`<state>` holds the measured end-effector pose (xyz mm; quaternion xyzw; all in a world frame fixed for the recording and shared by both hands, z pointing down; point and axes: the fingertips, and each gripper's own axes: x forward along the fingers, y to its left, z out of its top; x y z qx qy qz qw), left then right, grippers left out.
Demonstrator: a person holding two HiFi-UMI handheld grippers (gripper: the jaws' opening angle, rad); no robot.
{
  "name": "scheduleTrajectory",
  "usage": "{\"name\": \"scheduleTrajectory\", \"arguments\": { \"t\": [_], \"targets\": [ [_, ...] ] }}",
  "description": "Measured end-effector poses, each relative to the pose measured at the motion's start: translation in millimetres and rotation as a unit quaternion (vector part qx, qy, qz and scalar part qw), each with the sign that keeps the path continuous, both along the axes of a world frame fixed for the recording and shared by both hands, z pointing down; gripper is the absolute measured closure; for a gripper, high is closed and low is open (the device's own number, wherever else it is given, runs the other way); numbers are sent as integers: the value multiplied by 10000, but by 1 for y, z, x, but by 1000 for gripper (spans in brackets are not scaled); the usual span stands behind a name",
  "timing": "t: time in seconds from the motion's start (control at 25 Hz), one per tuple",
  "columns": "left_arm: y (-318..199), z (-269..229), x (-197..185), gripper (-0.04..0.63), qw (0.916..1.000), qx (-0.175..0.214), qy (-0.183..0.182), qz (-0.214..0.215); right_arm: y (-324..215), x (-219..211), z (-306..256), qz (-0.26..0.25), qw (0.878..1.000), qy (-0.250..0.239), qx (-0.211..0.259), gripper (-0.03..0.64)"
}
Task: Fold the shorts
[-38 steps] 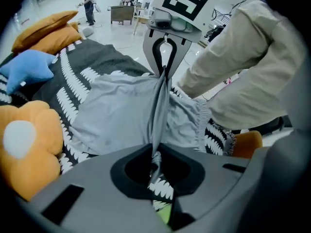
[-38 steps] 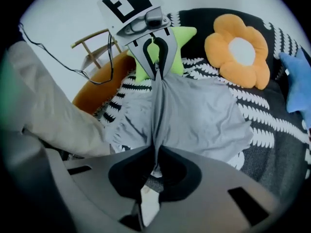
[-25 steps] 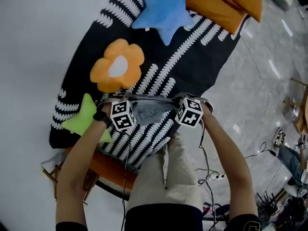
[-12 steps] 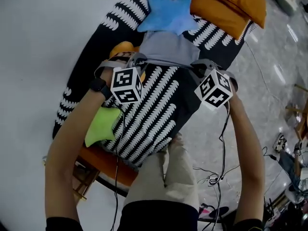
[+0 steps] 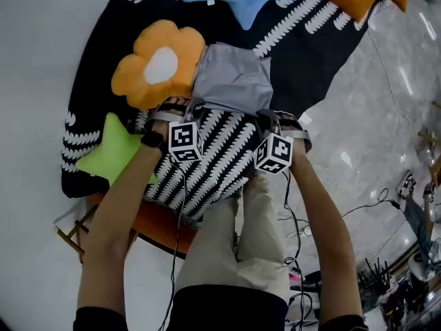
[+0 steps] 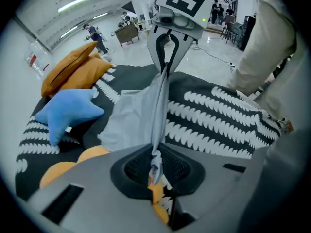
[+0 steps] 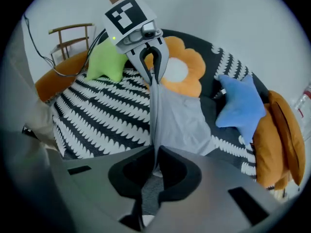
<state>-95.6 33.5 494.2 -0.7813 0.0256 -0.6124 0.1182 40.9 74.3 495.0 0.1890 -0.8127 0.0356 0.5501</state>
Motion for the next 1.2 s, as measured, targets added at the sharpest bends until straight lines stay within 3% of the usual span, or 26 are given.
{"name": "scheduleTrajectory", "arguments": {
  "t": [0.16,0.4,0.68,0.88,0.92,0.96,1.0,1.04,1.12,1.2],
  "targets": [
    [69,16,8,548,9998,77,19,192,74,5,21,140,9999,78,-14,574],
    [107,19,3,547,9960,688,230,526,113,-6,35,236,9984,418,287,572],
    [153,34,-24,546,9988,180,147,442,165,-33,42,20,9991,287,-325,572],
    [183,53,-36,538,9980,-476,74,403,198,-50,56,33,9913,-13,-1313,572],
    [192,56,-40,526,9963,-746,29,426,208,-58,57,42,9860,-239,-1650,564],
    [203,58,-47,472,9920,-1182,-44,445,220,-68,56,39,9761,-531,-2107,517],
    [218,59,-57,373,9834,-1748,-154,461,234,-79,53,-14,9625,-783,-2599,391],
    [235,58,-69,329,9712,-2312,-296,500,249,-85,51,-140,9491,-902,-3015,274],
    [265,55,-88,314,9491,-3018,-575,687,277,-83,47,-517,9332,-804,-3463,259],
    [281,51,-101,316,9420,-3172,-713,830,296,-74,46,-744,9286,-680,-3571,261]
  ]
}}
